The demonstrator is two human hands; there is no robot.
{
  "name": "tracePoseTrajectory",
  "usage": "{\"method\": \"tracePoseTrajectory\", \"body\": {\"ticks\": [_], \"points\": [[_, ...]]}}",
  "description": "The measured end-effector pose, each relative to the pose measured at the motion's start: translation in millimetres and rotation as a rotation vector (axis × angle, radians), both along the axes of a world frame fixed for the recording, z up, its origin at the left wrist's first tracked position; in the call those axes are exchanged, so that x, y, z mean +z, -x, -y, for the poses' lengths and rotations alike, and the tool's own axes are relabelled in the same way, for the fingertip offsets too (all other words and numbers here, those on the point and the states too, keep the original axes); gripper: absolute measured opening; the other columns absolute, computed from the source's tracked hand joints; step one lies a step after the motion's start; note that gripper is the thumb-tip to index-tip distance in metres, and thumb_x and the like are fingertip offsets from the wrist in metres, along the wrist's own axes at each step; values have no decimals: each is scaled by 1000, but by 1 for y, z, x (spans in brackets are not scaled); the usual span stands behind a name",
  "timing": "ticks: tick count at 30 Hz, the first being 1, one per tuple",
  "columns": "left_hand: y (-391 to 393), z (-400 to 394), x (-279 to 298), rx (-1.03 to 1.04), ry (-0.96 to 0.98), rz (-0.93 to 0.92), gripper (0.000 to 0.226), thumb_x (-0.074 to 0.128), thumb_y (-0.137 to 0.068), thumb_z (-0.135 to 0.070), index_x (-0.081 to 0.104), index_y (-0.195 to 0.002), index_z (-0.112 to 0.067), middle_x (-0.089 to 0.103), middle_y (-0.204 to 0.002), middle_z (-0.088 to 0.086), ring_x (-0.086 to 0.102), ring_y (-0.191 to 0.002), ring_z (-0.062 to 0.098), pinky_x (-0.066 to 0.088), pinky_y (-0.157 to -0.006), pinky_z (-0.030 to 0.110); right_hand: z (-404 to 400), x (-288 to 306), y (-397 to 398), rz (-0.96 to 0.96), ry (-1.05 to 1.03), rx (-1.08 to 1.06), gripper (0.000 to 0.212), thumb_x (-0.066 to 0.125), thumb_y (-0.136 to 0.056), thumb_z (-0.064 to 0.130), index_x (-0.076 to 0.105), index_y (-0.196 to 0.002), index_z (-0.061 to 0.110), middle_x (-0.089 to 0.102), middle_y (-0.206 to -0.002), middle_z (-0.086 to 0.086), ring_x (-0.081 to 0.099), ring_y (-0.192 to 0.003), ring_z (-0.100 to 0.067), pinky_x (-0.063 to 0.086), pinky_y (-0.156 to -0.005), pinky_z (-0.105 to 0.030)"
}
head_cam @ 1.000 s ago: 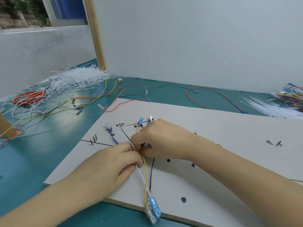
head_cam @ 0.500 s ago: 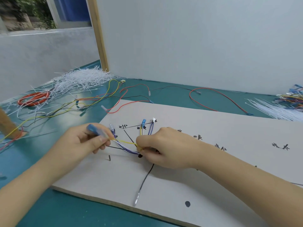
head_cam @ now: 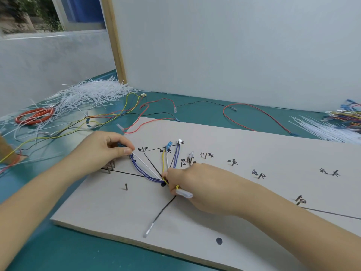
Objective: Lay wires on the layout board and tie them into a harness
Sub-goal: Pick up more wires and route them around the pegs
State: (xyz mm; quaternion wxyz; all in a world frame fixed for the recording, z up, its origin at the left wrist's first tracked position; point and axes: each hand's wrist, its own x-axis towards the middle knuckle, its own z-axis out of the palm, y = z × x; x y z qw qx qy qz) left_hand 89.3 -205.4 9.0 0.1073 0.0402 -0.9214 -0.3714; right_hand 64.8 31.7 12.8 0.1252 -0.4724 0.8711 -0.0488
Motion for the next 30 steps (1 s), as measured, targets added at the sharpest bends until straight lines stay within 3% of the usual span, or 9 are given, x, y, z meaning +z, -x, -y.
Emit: {"method": "tracePoseTrajectory", "body": {"ticks": [2,4,9,13,18,21,23,26,30], "points": [[2,2,0,-24,-45,33,39,69,-81,-7,70,-71,-44,68,-67,-12,53,-56,3,44,-59,17,-1,1,-2,-25,-50,16,27,36,-75,-2,44,-98,11,58,-97,-13,53,-80,-33,42,-64,-38],[3,3,0,-30,-105,69,37,66,-83,-4,73,-69,-38,68,-64,-9,52,-50,2,45,-52,11,-10,2,-1,-76,48,63,18,36,-86,1,46,-97,11,59,-93,-13,51,-77,-33,40,-62,-37],[5,5,-4,4,-111,104,25,63,-86,-4,73,-78,-27,71,-74,10,51,-51,5,43,-51,12,-19,7,-6,-111,86,129,11,37,-94,5,46,-95,13,59,-95,-12,51,-77,-33,45,-70,-42],[9,7,-2,-29,-64,86,23,65,-82,2,67,-79,-21,66,-73,3,52,-50,1,44,-52,10,-19,1,0,-78,97,114,9,39,-96,10,45,-91,14,59,-95,-12,52,-78,-33,45,-71,-43],[6,9,7,-9,222,115,21,77,-73,-9,67,-66,-27,63,-57,-14,50,-51,-2,37,-53,13,1,-40,21,51,44,96,24,49,-88,2,57,-110,7,54,-121,-14,49,-114,-34,41,-90,-31],[1,0,19,-38,486,155,23,73,-77,-15,63,-67,-33,61,-75,-13,52,-73,1,34,-62,15,-12,-30,28,-25,120,222,15,51,-89,9,66,-93,10,57,-117,-6,43,-120,-23,37,-100,-28],[-5,-11,23,-36,693,78,15,65,-84,-17,67,-80,-31,54,-91,-8,49,-91,13,33,-76,23,-30,-23,27,-107,357,311,16,52,-88,19,68,-88,18,54,-119,-2,40,-120,-17,33,-104,-22],[-15,-43,29,-140,587,-189,12,64,-83,-13,70,-89,-21,51,-88,-8,48,-81,3,35,-78,16,-39,-21,27,-214,476,331,14,62,-82,31,72,-91,31,46,-116,12,41,-108,-13,48,-84,-26],[-10,-86,29,-504,486,71,9,69,-79,-25,66,-84,-32,52,-79,-16,49,-73,-5,34,-66,6,-47,-10,33,-212,385,318,20,53,-82,41,71,-92,39,43,-92,16,32,-83,-7,45,-69,-23]]}}
